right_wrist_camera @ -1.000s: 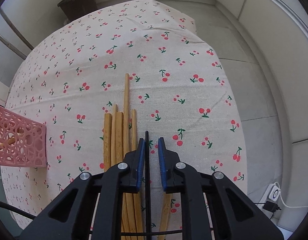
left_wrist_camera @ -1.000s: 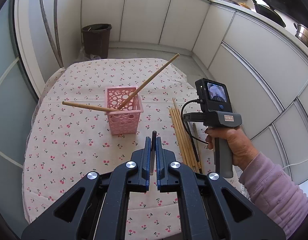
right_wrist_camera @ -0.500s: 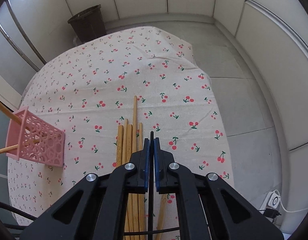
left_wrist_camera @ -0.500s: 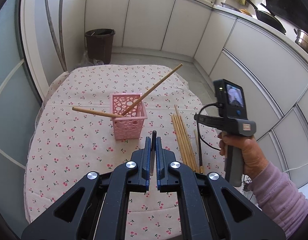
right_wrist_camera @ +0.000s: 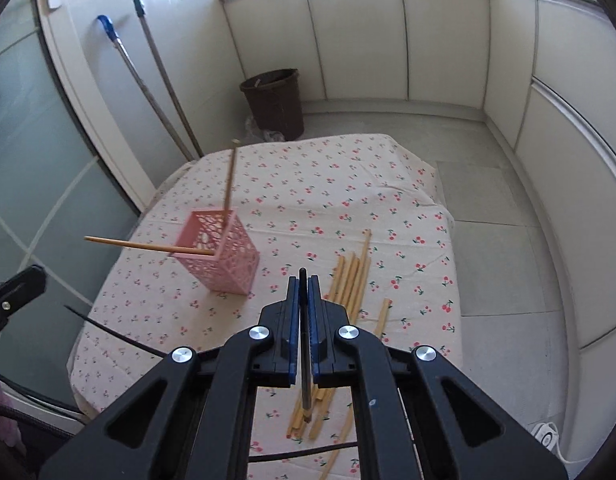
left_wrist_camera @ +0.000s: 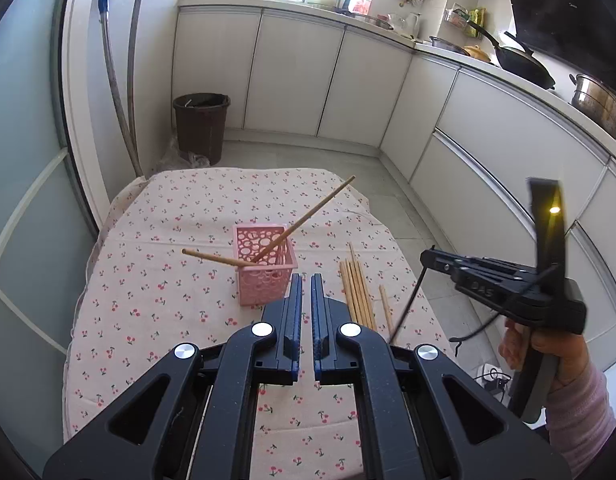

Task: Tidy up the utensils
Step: 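Carry both held chopsticks up toward the pink basket, then open the right tool over the basket to drop its chopstick in, then lower both tools to the chopstick row and close the left tool on one, then lift the wooden chopstick with the left tool while the right tool grasps another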

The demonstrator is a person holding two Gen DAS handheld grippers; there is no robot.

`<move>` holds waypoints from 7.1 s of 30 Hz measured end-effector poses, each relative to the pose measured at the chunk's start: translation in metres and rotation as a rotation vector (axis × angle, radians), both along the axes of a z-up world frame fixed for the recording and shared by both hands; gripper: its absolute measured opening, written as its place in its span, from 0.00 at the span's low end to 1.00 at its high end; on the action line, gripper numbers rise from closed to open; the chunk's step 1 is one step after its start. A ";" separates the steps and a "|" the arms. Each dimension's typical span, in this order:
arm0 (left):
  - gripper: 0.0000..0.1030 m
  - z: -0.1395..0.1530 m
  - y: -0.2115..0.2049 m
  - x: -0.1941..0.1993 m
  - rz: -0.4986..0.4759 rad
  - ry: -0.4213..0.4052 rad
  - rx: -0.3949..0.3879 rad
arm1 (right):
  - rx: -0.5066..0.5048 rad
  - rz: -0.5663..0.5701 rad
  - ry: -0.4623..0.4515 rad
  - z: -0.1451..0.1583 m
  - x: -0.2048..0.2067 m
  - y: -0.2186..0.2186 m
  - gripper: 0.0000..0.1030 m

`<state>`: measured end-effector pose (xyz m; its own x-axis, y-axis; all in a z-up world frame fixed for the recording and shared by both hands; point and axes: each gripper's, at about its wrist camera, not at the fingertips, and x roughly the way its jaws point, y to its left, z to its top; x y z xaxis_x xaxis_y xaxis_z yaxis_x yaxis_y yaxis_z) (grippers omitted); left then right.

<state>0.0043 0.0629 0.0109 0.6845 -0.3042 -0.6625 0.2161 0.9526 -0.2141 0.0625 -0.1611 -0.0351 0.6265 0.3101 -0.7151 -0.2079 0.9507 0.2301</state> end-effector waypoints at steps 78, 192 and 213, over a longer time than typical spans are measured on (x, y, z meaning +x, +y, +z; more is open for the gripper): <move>0.08 0.005 0.035 0.118 0.286 -0.010 -0.129 | 0.295 -0.011 -0.278 0.130 0.014 0.008 0.04; 0.30 -0.207 -0.195 0.233 -0.004 0.497 0.473 | 0.247 -0.480 0.017 0.031 -0.065 -0.165 0.92; 0.06 -0.181 -0.172 0.119 -0.140 0.294 0.401 | 0.253 -0.451 0.190 -0.014 -0.026 -0.158 0.92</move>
